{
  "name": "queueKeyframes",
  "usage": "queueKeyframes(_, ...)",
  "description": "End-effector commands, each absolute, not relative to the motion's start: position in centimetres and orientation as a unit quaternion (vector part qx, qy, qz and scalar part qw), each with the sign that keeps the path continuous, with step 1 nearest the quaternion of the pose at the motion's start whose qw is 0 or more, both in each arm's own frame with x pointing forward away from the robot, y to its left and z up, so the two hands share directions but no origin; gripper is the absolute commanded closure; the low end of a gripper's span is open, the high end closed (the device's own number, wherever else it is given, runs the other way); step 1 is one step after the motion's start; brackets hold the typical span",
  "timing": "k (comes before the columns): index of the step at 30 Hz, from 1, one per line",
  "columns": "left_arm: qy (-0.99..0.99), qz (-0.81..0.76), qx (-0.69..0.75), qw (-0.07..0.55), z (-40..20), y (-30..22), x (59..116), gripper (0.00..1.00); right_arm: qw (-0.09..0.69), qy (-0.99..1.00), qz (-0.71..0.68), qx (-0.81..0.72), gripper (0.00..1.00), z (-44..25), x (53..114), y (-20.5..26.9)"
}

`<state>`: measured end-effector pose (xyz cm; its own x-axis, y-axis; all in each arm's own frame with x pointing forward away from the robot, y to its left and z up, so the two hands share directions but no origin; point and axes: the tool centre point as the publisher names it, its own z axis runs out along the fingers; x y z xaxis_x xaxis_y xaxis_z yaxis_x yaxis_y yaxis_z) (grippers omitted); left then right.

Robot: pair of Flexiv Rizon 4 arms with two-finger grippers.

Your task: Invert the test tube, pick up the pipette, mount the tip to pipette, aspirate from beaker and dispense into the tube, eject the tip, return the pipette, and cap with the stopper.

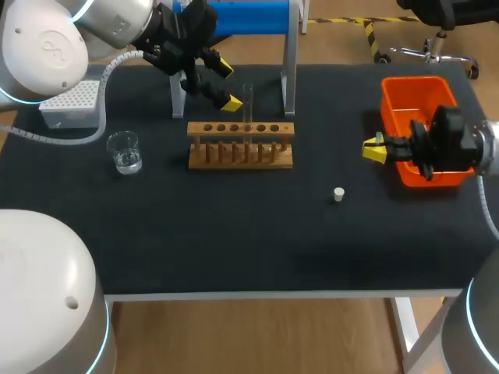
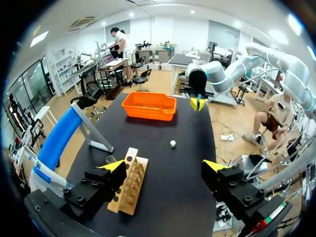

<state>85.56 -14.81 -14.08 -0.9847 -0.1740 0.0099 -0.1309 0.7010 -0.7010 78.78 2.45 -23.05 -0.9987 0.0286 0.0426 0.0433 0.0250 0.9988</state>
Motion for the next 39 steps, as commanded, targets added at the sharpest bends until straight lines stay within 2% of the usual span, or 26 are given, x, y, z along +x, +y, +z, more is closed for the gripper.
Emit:
queueKeyframes(1, 0.922, -0.376, -0.083, 0.028, -14.0, -14.8, 85.6, 0.00, 0.005, -0.716, -0.698, -0.025, 1.00, -23.0, 78.6, 2.1)
queueKeyframes(39, 0.921, -0.374, -0.108, 0.025, -14.5, -13.7, 86.0, 0.00, 0.005, -0.716, -0.698, -0.025, 1.00, -23.0, 78.6, 2.1)
